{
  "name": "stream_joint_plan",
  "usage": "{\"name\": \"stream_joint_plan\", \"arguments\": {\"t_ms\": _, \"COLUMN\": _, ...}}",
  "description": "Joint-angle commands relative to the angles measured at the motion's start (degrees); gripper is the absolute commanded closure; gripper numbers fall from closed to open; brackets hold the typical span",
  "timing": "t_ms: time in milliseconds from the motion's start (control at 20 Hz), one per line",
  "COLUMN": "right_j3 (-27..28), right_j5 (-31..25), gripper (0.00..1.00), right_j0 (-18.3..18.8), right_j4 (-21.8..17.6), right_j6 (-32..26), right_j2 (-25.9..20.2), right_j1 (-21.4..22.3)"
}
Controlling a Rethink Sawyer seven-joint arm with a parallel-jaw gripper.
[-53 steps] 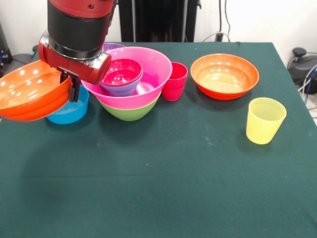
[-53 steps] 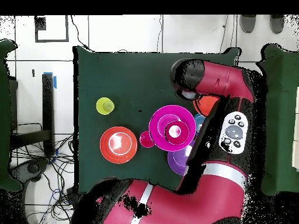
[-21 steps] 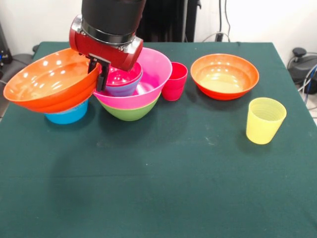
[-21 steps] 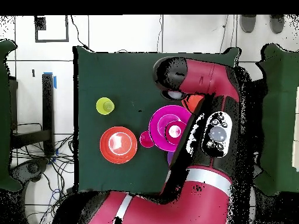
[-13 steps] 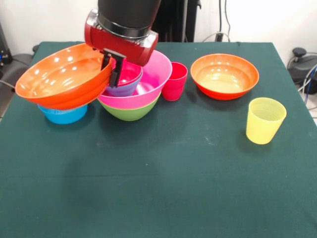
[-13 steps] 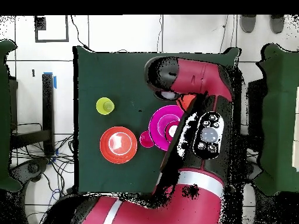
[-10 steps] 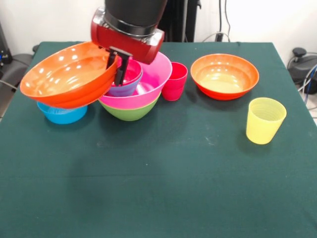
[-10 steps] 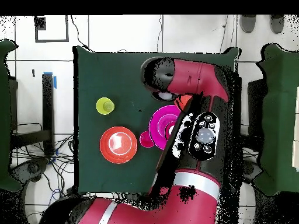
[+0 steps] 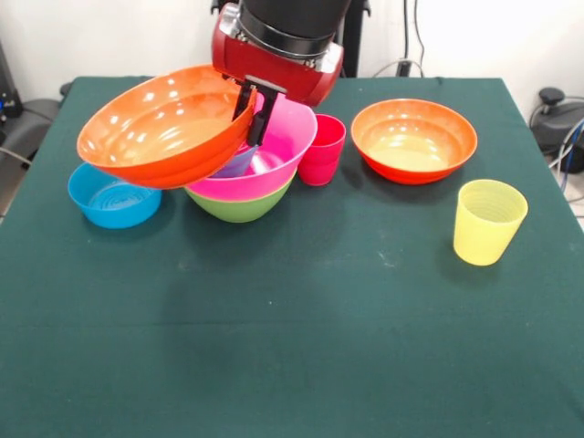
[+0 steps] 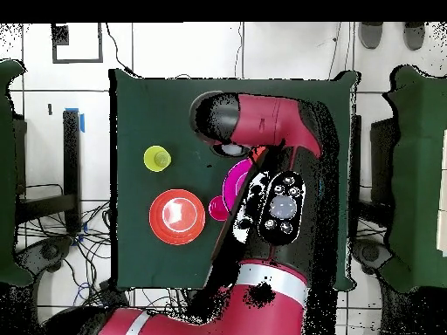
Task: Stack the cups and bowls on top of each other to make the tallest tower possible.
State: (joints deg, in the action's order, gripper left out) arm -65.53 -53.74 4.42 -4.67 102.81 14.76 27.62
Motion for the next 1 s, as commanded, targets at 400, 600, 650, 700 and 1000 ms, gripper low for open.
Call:
{"name": "stream_joint_plan", "arguments": {"t_ms": 400, "right_j3": -6.4, "right_j5": -4.3, "gripper": 1.00, "right_j0": -2.7, "right_j4": -1.3, "right_j6": 6.1, "right_j2": -1.0, "right_j1": -0.1}}
{"name": "stream_joint_plan", "arguments": {"t_ms": 600, "right_j3": -6.5, "right_j5": -5.0, "gripper": 1.00, "right_j0": -3.5, "right_j4": -1.4, "right_j6": 6.6, "right_j2": -0.1, "right_j1": -0.6}}
{"name": "stream_joint_plan", "arguments": {"t_ms": 650, "right_j3": -6.7, "right_j5": -5.1, "gripper": 1.00, "right_j0": -3.8, "right_j4": -1.4, "right_j6": 6.6, "right_j2": 0.2, "right_j1": -0.7}}
{"name": "stream_joint_plan", "arguments": {"t_ms": 700, "right_j3": -6.8, "right_j5": -5.3, "gripper": 1.00, "right_j0": -4.0, "right_j4": -1.3, "right_j6": 6.7, "right_j2": 0.4, "right_j1": -0.7}}
{"name": "stream_joint_plan", "arguments": {"t_ms": 1000, "right_j3": -6.4, "right_j5": -6.3, "gripper": 1.00, "right_j0": -5.0, "right_j4": -1.1, "right_j6": 7.0, "right_j2": 1.5, "right_j1": -1.0}}
